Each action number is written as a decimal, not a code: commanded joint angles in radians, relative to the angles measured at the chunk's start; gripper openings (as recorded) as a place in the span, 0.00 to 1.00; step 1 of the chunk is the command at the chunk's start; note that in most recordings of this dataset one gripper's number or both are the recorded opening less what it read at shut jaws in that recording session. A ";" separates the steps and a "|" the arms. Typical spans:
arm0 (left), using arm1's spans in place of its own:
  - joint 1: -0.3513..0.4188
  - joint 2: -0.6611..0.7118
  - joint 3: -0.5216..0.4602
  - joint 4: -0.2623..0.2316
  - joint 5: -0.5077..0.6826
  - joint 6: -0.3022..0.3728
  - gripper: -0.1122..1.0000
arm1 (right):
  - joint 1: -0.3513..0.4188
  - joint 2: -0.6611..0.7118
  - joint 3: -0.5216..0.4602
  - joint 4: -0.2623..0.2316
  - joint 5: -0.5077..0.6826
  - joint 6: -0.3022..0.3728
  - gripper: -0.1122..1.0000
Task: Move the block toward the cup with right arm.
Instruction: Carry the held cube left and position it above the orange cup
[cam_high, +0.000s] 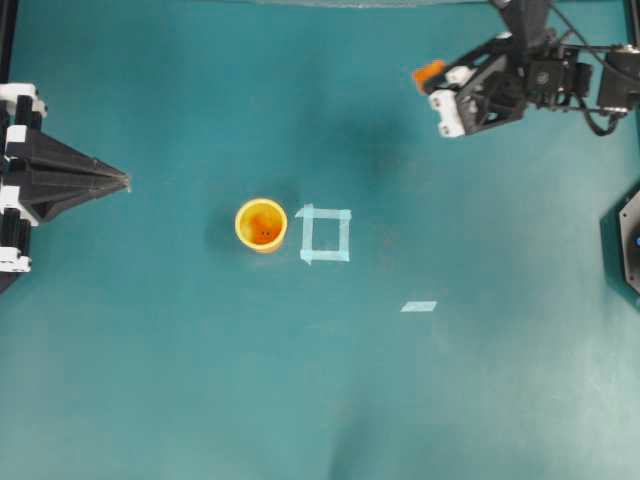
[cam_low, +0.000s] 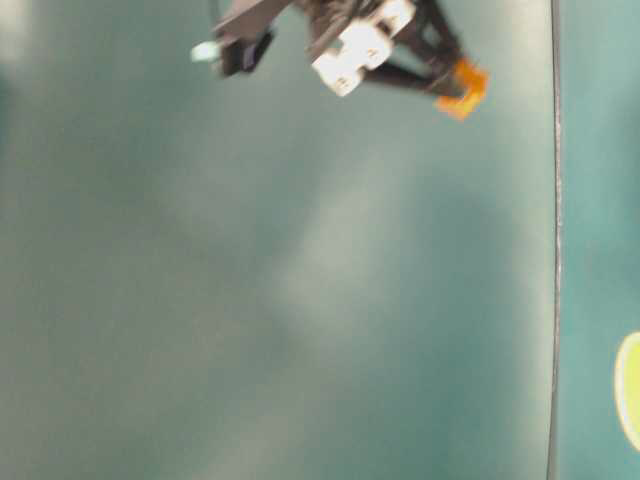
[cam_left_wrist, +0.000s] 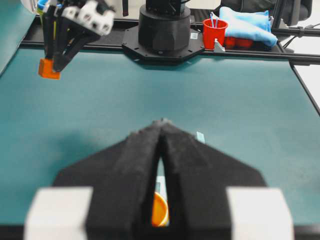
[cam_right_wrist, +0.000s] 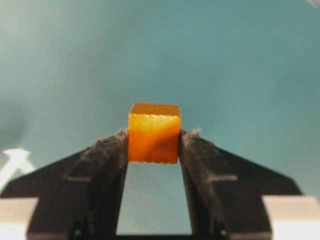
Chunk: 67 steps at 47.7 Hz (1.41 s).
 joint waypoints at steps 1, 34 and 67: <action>0.003 0.008 -0.025 0.002 -0.005 -0.002 0.13 | 0.046 0.011 -0.060 -0.002 -0.011 -0.021 0.47; 0.003 0.008 -0.025 0.002 -0.005 -0.002 0.13 | 0.348 0.353 -0.477 -0.063 0.006 -0.192 0.47; 0.003 0.008 -0.025 0.002 -0.005 -0.002 0.13 | 0.360 0.408 -0.551 -0.063 0.043 -0.232 0.47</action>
